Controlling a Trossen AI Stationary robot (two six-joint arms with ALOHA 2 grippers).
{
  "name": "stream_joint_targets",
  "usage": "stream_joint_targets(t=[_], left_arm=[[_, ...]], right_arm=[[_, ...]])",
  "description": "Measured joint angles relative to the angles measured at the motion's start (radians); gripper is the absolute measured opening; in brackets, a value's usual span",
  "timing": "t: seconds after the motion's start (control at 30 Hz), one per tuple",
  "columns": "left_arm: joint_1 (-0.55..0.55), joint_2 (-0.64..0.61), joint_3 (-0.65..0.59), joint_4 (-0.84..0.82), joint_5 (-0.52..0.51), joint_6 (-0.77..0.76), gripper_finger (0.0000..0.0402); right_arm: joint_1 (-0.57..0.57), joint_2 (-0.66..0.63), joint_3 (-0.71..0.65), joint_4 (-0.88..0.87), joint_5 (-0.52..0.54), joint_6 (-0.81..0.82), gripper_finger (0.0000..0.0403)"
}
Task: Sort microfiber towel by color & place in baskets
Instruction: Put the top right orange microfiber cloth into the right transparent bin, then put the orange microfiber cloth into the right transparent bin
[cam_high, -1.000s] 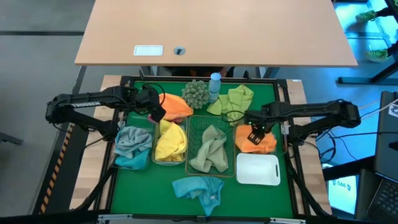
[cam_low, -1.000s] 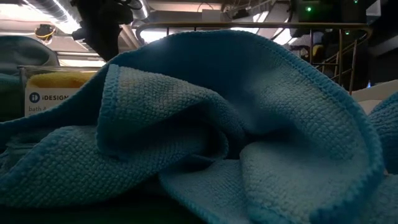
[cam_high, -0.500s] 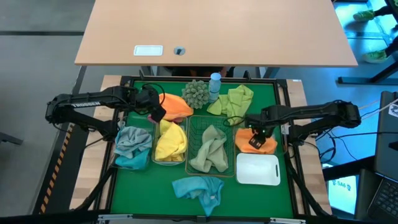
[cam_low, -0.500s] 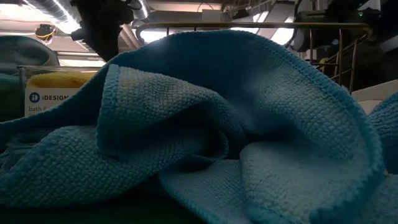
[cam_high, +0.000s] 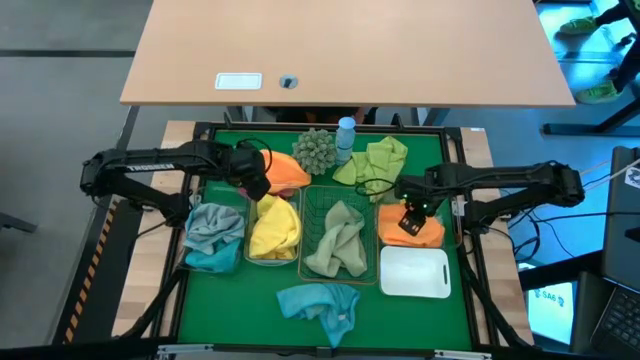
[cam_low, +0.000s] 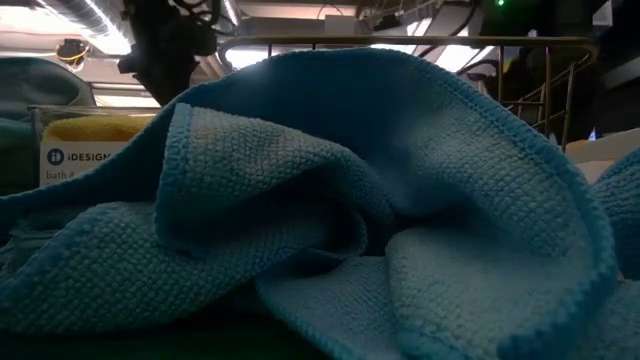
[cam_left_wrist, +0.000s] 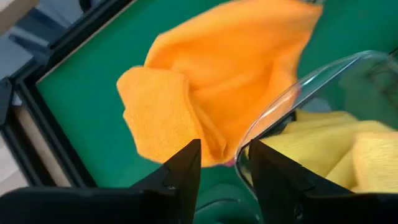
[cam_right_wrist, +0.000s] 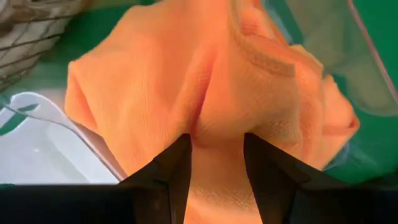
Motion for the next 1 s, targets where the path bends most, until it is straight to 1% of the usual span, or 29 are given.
stream_joint_targets(t=[0.2, 0.33, 0.6, 0.87, 0.93, 1.0], left_arm=[[0.023, 0.070, 0.000, -0.021, 0.000, -0.021, 0.0166], [0.052, 0.125, 0.000, -0.022, -0.011, -0.040, 0.0176], [0.098, 0.239, 0.000, -0.027, -0.011, -0.040, 0.0175], [0.143, 0.347, 0.000, -0.027, -0.012, -0.013, 0.0174], [0.152, 0.356, 0.000, -0.026, -0.011, -0.011, 0.0169], [0.154, 0.357, 0.000, -0.027, -0.008, 0.010, 0.0153]], right_arm=[[0.001, -0.045, 0.000, -0.019, 0.046, 0.000, 0.0147], [0.001, -0.076, 0.000, -0.019, 0.052, 0.000, 0.0147], [0.001, -0.132, 0.000, -0.019, 0.081, 0.000, 0.0147], [0.001, -0.144, 0.000, -0.016, 0.081, -0.026, 0.0147], [0.001, -0.144, 0.000, -0.013, 0.081, -0.026, 0.0147], [0.001, -0.143, 0.001, -0.003, 0.081, -0.026, 0.0147]])
